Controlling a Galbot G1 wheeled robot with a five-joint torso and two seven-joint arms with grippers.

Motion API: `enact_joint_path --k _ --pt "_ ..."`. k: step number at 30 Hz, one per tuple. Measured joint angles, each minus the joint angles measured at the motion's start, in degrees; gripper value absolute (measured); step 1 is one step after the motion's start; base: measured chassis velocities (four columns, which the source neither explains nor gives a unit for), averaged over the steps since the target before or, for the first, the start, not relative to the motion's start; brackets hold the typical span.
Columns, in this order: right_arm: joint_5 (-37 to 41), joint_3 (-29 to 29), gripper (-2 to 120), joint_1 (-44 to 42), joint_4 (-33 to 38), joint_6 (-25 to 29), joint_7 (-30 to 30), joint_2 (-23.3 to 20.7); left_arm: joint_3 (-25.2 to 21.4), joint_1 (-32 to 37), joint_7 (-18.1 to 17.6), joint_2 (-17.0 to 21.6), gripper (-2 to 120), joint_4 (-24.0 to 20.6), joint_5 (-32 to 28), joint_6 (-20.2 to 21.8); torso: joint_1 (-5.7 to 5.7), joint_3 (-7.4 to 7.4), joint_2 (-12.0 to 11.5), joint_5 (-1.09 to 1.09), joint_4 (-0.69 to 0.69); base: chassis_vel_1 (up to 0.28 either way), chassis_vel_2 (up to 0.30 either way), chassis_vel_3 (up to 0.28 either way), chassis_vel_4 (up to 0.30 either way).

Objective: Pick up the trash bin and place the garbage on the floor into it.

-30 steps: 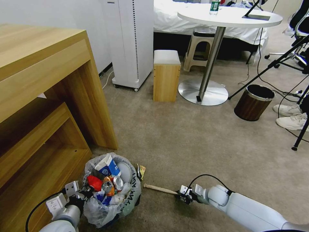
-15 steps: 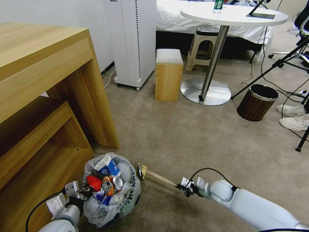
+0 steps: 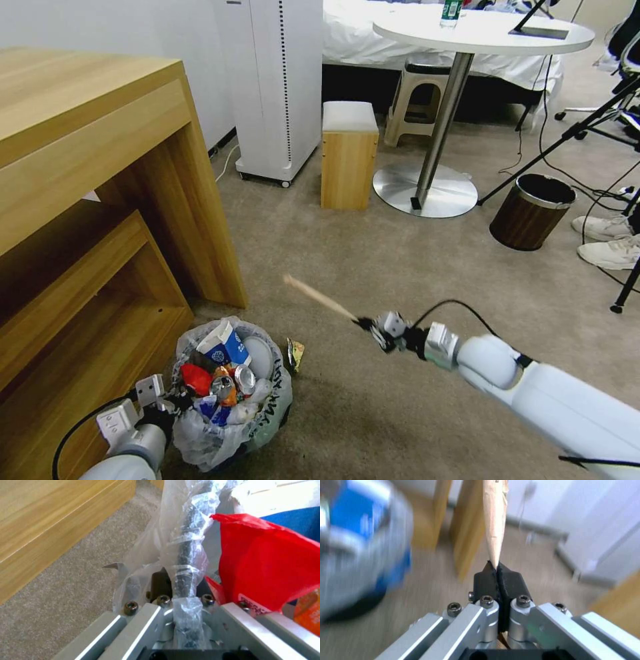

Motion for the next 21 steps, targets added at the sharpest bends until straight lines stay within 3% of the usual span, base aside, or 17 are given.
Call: enact_joint_path --k 10,21 --pt "-2.3 -4.2 0 7.5 5.4 5.1 2.6 7.1 0.8 0.7 0.0 -0.8 0 -2.5 0.4 0.3 0.0 0.0 0.0 0.02 0.0 0.0 0.0 0.0 0.0" --pt "-7.7 -15.6 0 11.5 -3.1 6.0 4.1 14.5 0.9 2.2 0.6 -1.9 0 -4.5 1.4 0.4 0.0 0.0 0.0 0.02 0.0 0.0 0.0 0.0 0.0"
